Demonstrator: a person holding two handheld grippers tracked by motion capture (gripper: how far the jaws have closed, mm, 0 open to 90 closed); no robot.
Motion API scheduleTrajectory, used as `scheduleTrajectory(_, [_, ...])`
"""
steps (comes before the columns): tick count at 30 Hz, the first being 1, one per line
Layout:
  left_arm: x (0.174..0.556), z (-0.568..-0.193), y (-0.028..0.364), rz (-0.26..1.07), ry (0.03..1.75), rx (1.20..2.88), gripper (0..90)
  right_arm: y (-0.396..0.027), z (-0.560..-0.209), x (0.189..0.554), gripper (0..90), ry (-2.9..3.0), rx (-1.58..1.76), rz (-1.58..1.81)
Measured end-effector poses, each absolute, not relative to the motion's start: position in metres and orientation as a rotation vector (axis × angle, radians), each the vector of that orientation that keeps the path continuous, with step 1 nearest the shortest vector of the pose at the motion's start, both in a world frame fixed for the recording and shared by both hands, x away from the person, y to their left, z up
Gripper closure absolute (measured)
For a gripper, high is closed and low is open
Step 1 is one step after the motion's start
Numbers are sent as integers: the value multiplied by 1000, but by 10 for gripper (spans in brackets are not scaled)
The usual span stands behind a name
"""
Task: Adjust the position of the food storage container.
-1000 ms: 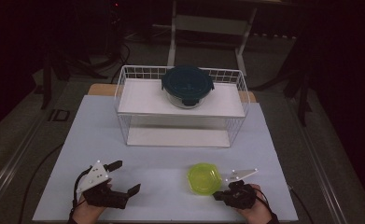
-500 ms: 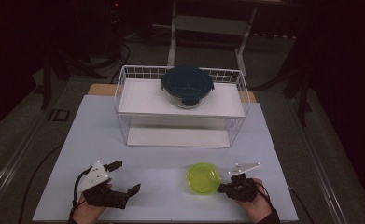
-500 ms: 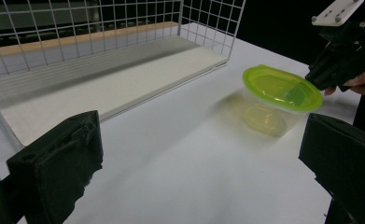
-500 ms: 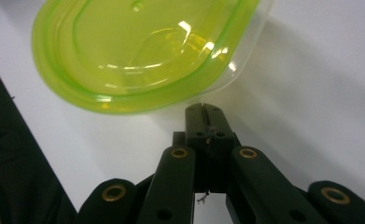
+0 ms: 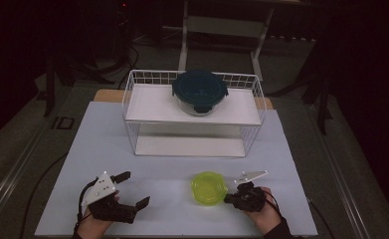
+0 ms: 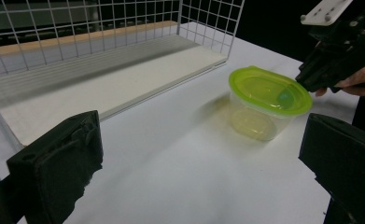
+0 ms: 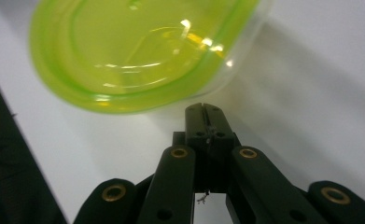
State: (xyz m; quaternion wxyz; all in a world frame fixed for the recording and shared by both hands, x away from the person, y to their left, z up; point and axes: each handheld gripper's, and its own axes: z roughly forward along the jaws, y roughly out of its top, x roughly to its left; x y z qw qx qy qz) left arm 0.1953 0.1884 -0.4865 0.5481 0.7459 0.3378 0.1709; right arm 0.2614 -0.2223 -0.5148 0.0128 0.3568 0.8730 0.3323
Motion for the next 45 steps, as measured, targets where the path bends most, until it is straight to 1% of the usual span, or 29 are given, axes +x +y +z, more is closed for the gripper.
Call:
scheduleTrajectory(5, [196,-486,188,402,799,1763,0,-224,-515,267,900,2709,1135,1038])
scheduleTrajectory(24, [195,-487,188,394,798,1765,0,-188,-517,273,900,2776,1067,1065])
scheduleTrajectory(45, [196,-487,188,389,796,1763,0,-163,-519,282,900,2808,1027,1082])
